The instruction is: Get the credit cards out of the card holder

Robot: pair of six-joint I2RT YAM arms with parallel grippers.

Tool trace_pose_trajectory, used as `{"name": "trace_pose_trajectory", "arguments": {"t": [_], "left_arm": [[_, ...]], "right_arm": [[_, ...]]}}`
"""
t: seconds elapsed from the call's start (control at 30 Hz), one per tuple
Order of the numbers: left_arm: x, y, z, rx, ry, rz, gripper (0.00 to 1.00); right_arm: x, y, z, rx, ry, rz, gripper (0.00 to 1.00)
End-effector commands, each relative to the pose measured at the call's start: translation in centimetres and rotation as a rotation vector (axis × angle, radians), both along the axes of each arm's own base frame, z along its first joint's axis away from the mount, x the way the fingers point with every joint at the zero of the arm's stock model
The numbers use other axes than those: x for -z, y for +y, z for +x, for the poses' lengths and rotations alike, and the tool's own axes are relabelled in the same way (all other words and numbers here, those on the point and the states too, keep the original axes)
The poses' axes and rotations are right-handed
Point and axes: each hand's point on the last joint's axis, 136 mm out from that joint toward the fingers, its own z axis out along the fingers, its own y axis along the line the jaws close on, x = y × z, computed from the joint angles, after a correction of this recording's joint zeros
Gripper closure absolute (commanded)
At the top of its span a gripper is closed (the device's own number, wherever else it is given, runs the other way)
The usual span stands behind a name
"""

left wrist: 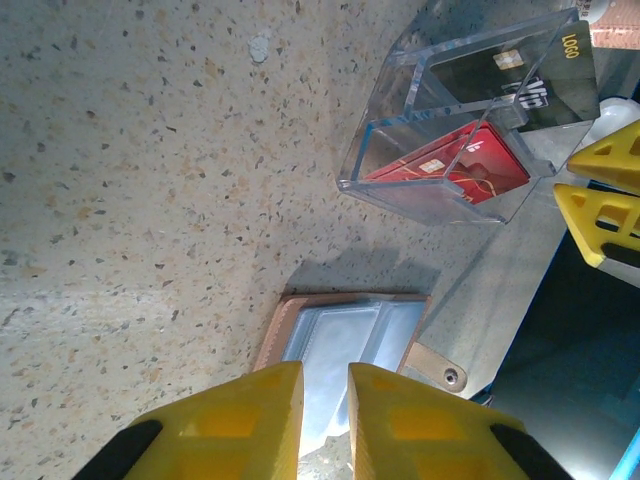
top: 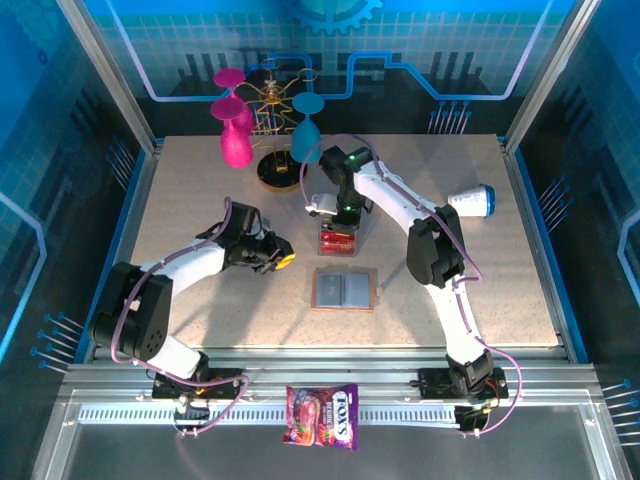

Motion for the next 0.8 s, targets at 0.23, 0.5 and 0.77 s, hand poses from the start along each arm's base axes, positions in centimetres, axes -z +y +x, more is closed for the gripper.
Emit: {"name": "trace_pose_trajectory", "arguments": {"t": [0.23,0.5,0.77], "left_arm": [[0.4,-1.4,-0.2,0.036,0.018,-0.041,0.79],[1.6,-4.0,-0.3,0.108,0.050,-0.051,0.80],[2.4,-5.3,-1.1,0.160,0.083,-0.050,0.80]], "right_arm": [[-3.4,0.5,-1.2,0.155,-0.089,0.103,0.78],[-3.1,1.2,-3.7,0.379,-0.083,0.169,0.79],[-2.3,2.2,-6.8,0.678,-0.002,0.314,0.79]]}}
